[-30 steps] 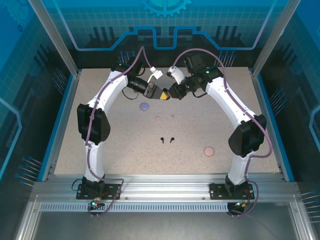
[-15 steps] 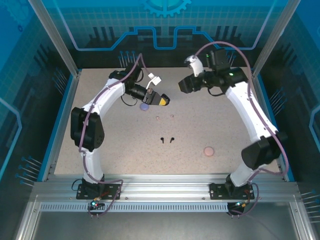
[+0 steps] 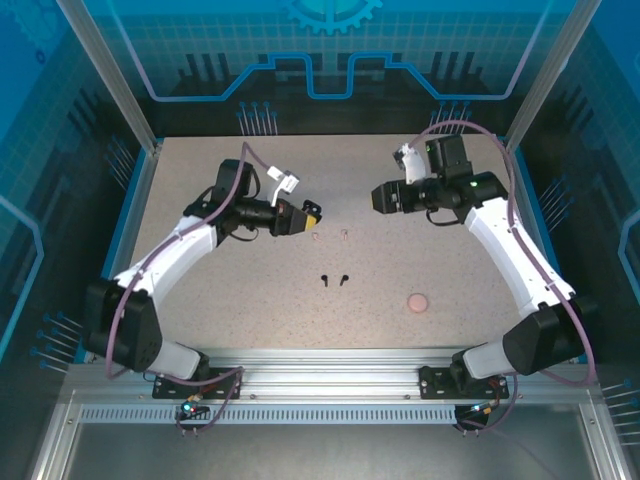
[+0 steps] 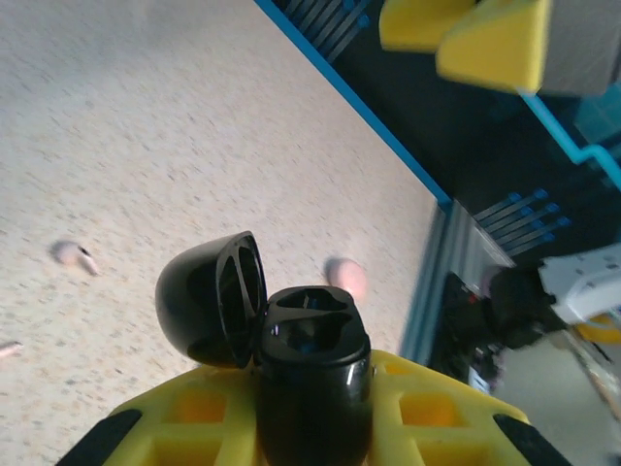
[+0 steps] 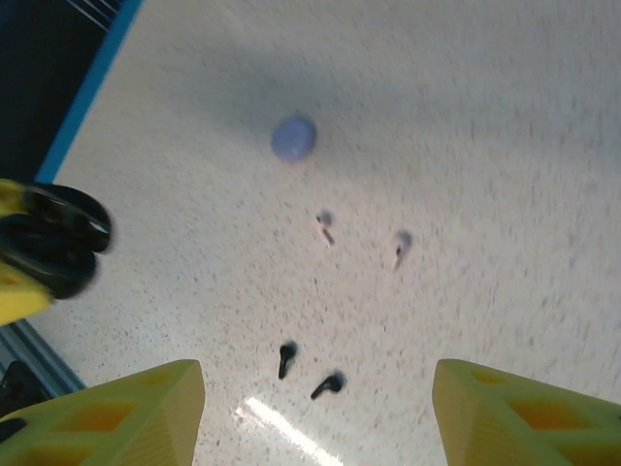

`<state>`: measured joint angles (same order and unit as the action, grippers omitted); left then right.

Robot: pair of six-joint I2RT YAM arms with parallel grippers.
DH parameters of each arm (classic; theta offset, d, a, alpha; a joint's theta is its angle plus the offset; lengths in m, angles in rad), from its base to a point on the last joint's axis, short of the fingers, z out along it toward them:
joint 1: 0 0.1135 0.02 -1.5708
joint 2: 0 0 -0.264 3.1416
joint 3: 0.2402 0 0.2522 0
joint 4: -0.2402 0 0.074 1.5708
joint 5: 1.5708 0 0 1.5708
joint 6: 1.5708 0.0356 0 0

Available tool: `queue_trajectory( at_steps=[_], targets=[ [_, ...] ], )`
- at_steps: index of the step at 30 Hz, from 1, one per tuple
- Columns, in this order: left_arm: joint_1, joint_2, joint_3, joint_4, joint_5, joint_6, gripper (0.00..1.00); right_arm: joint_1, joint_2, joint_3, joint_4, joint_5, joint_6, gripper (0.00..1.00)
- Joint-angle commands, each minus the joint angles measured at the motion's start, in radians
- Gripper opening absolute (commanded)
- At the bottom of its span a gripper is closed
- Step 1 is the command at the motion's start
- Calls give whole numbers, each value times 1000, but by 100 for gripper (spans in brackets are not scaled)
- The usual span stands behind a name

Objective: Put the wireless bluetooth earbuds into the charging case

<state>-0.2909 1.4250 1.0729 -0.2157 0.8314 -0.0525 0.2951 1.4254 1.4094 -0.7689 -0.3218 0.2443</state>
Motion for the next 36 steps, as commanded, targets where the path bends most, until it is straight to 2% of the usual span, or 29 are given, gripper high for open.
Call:
queue_trajectory(
  at_steps=[1,8,16,21,27,36],
  targets=[
    [-5,-120,-119,306,-133,-100,0,56,-31,-69,18,77,138,64],
    [-7,-317,-347,615,-351,-111,0,216,35,-143,36,220,256,64],
    [-27,-368,-494,923,-530,-66,0,358,192,-84,23,353,342,62],
    [-61,-359,-523,1003,-598,-37,0,403,278,-30,14,396,400,61],
    [-67,-389,-536,1030,-621,-32,0,478,405,82,-55,442,409,59],
    [-69,-448,-534,1051,-677,-35,0,518,551,168,-141,463,378,50]
  ],
)
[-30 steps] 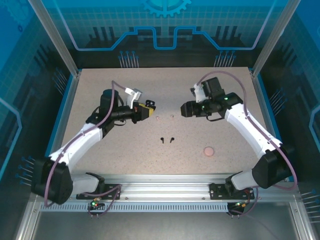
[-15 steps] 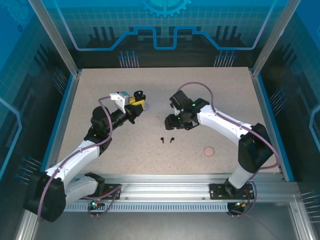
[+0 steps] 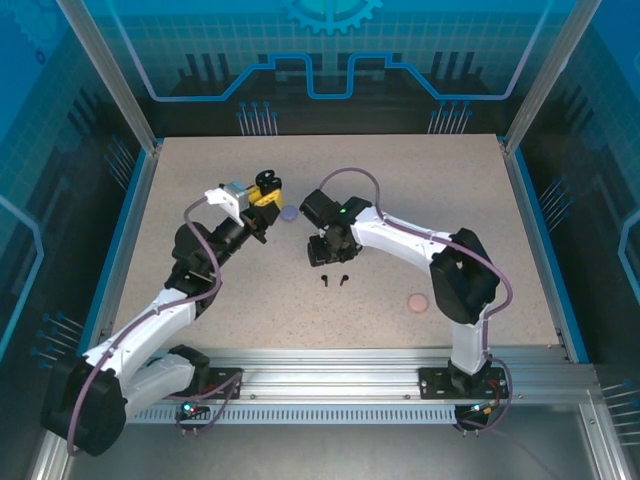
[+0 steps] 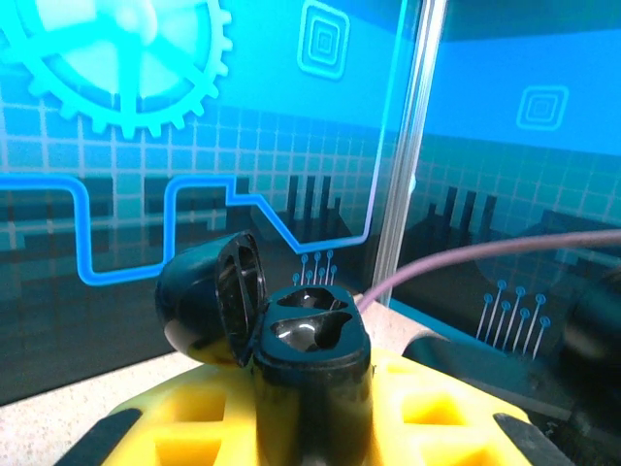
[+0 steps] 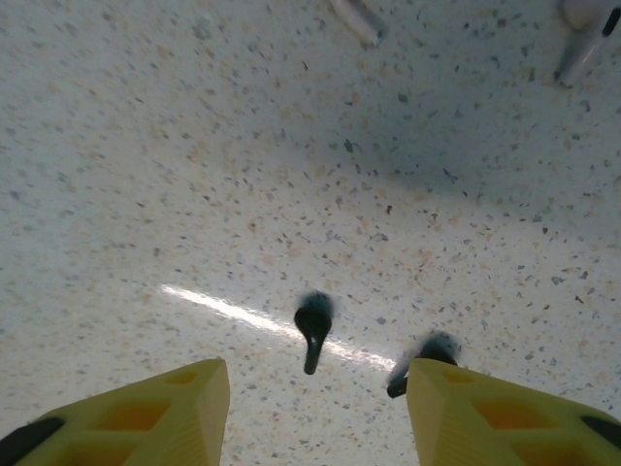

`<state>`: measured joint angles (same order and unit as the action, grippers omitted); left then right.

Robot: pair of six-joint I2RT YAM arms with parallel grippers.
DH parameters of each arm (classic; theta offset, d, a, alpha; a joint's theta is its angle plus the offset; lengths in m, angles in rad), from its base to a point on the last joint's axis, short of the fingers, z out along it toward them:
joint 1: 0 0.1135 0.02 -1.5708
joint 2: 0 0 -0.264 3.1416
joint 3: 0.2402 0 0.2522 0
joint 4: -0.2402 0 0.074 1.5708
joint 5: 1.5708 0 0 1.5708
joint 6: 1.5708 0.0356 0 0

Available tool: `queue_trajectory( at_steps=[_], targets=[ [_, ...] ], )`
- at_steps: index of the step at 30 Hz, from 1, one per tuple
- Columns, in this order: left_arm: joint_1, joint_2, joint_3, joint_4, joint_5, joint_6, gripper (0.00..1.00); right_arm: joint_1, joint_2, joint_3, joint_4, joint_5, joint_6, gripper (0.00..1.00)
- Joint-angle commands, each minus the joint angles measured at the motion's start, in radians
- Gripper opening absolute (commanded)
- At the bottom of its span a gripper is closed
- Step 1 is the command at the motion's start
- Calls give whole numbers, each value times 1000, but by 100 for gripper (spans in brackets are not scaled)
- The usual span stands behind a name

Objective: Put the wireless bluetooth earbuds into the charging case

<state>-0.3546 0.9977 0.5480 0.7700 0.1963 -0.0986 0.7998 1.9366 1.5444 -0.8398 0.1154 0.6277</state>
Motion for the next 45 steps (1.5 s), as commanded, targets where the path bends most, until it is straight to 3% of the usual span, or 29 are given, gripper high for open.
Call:
queue_trajectory(
  at_steps=[1,15,45],
  targets=[
    [-4,-21,-8,72,-50,8,0,16,53,34,-76,29,-7,50],
    [-4,10,11,88,-77,-8,0,64,169,66,-85,19,52,44],
    [-4,9,-20,102,-54,22,0,62,295,157,-179,58,168,33]
  ],
)
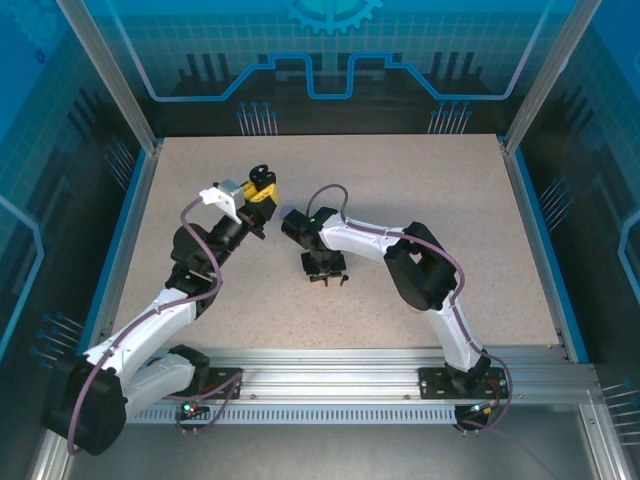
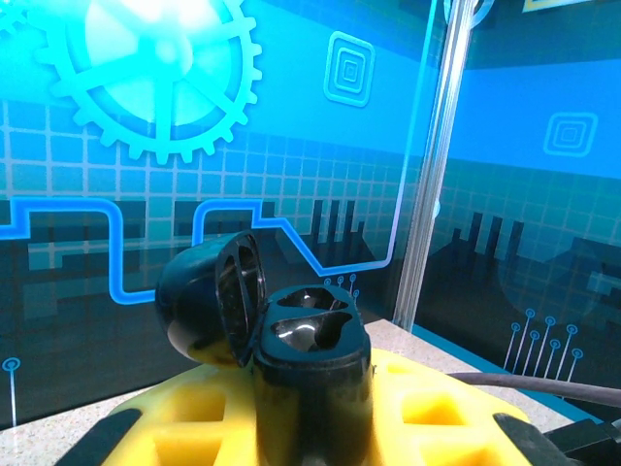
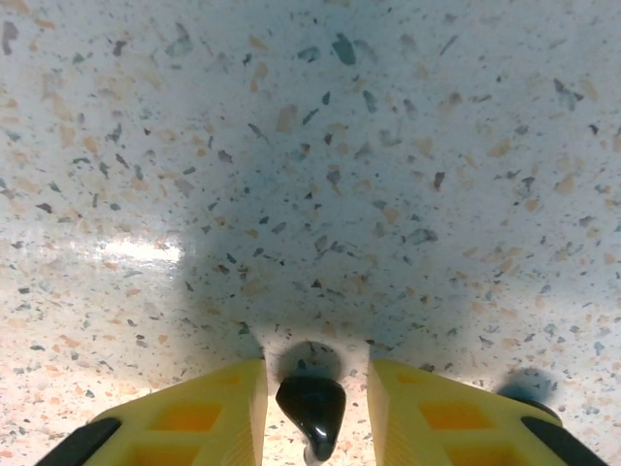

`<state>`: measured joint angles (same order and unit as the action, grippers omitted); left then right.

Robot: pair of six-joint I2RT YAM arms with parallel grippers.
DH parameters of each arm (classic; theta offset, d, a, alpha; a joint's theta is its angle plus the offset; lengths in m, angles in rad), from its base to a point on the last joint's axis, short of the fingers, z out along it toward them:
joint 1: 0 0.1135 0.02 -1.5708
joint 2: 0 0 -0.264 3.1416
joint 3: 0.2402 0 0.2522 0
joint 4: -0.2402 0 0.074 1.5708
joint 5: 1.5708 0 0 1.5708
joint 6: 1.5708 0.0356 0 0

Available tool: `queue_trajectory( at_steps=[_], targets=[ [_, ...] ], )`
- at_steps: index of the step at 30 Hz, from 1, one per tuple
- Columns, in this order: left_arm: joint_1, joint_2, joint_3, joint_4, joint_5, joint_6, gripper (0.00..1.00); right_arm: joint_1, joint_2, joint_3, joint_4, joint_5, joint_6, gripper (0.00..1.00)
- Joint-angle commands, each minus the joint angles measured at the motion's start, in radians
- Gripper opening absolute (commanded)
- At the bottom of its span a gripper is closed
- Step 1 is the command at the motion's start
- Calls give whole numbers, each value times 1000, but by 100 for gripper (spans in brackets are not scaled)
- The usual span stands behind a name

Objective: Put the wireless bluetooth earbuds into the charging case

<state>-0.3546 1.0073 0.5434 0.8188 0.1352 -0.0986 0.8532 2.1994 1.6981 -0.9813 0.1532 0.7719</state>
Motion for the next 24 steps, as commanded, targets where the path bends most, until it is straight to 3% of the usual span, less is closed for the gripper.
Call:
queue_trajectory(
  at_steps=[1,24],
  targets=[
    [-4,-1,-16,53,7,23,0,9,34,3,-39,22,26,31],
    [-2,17,-19,71,10,8,0,0,-77,-19,-16,57,21,19]
  ],
)
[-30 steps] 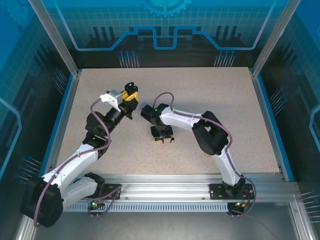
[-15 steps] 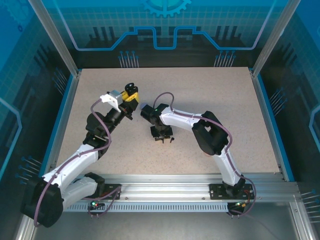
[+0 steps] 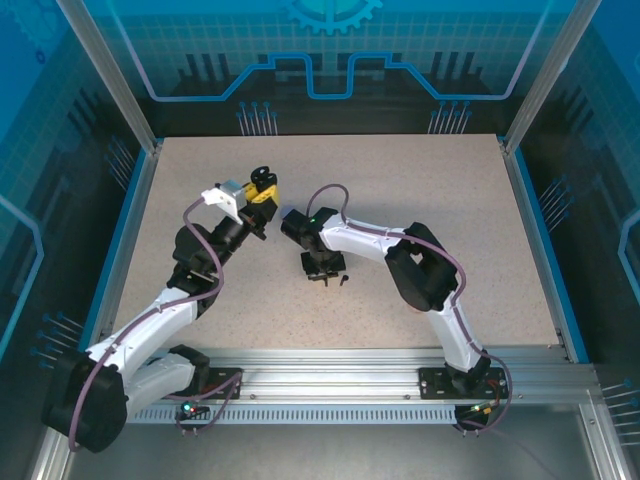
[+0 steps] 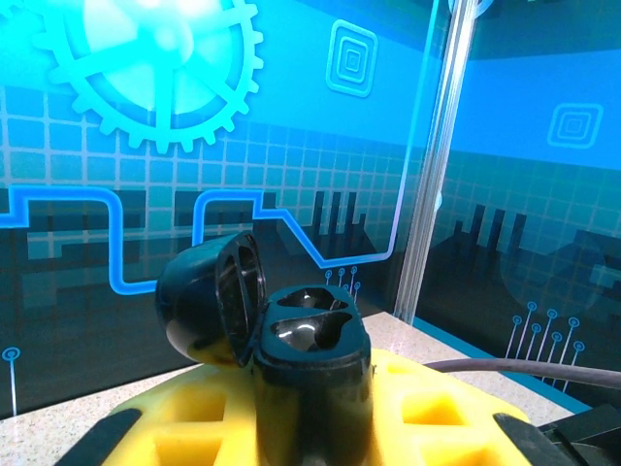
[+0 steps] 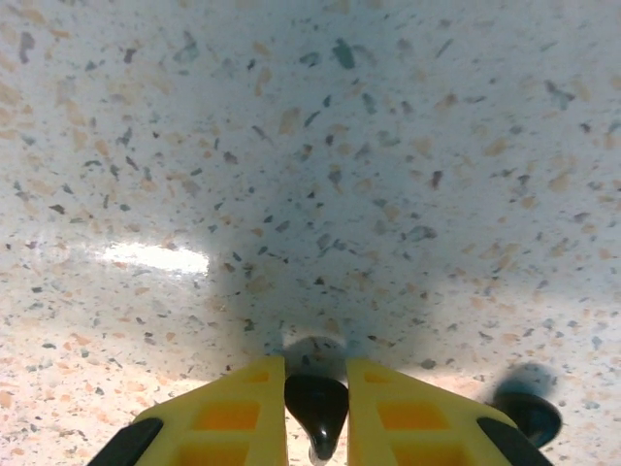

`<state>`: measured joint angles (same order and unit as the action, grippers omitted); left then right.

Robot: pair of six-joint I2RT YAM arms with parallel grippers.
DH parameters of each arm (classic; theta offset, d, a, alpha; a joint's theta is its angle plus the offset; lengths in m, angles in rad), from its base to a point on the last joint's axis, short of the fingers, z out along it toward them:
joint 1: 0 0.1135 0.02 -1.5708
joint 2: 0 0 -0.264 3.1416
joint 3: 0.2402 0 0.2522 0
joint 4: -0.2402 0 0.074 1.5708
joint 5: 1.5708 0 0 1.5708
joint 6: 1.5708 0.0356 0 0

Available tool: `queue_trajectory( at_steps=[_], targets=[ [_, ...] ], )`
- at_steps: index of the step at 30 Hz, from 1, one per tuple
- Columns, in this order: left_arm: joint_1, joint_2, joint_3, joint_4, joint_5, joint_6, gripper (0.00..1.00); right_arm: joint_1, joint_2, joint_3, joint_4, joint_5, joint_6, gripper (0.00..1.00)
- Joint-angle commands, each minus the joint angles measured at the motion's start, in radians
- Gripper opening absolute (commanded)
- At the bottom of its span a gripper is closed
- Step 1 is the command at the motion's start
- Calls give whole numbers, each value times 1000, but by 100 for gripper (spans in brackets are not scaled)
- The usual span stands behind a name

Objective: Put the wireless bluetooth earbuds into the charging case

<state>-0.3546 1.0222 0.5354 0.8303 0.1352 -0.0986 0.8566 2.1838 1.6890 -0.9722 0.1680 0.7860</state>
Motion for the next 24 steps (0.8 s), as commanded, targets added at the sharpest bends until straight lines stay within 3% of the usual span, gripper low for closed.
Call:
queue_trajectory(
  at_steps=[1,12,24],
  targets=[
    [-2,3,-11,62,10,8,0,-7,-80,-9,-23,47,3,19],
    [-4,9,12,67,79,18,0,-93,-316,56,-22,109,-92,18],
    [-6,64,47,79,186,33,0,-160,-481,337,37,102,-344,18]
  ],
)
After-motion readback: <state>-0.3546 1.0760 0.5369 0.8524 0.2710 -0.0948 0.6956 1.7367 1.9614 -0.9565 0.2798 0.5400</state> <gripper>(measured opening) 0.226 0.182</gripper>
